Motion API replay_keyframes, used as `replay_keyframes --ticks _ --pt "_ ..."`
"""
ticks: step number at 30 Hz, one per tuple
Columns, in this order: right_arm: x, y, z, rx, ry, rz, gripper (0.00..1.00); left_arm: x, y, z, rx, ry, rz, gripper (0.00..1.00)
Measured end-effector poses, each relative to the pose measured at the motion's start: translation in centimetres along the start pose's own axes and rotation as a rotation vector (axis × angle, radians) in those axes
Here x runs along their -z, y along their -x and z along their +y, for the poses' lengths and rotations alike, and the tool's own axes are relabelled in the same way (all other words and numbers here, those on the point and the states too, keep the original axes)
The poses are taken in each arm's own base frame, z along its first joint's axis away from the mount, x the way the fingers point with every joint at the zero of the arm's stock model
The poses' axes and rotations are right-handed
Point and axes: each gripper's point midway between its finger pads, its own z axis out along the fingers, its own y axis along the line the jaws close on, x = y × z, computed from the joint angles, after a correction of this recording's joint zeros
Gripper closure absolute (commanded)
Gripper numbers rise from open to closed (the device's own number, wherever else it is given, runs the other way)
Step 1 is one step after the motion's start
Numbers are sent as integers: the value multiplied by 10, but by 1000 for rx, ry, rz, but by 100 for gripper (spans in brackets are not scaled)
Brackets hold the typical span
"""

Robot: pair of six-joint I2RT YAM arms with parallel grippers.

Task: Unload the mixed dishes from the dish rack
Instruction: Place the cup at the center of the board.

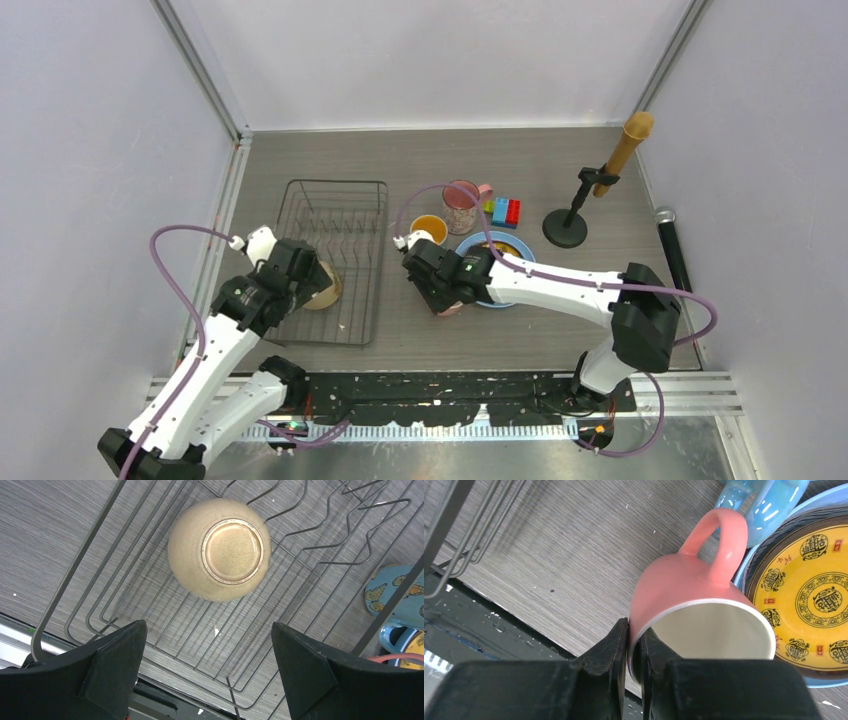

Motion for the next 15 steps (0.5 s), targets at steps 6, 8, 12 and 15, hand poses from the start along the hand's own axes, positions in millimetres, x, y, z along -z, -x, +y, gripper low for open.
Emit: replay_keyframes --ticks 6,8,12,15 --pt "-10 -3 -1 23 -46 27 76 -8 -1 1 7 13 -9 1" --pt "-12 -2 -1 26 -50 29 74 -9 1 1 15 16 -13 1" --pt "-9 7 3 34 -42 5 61 -14 3 1 22 34 -13 1" --pt "-7 12 4 48 -38 -7 48 -18 5 2 21 48 -13 1"
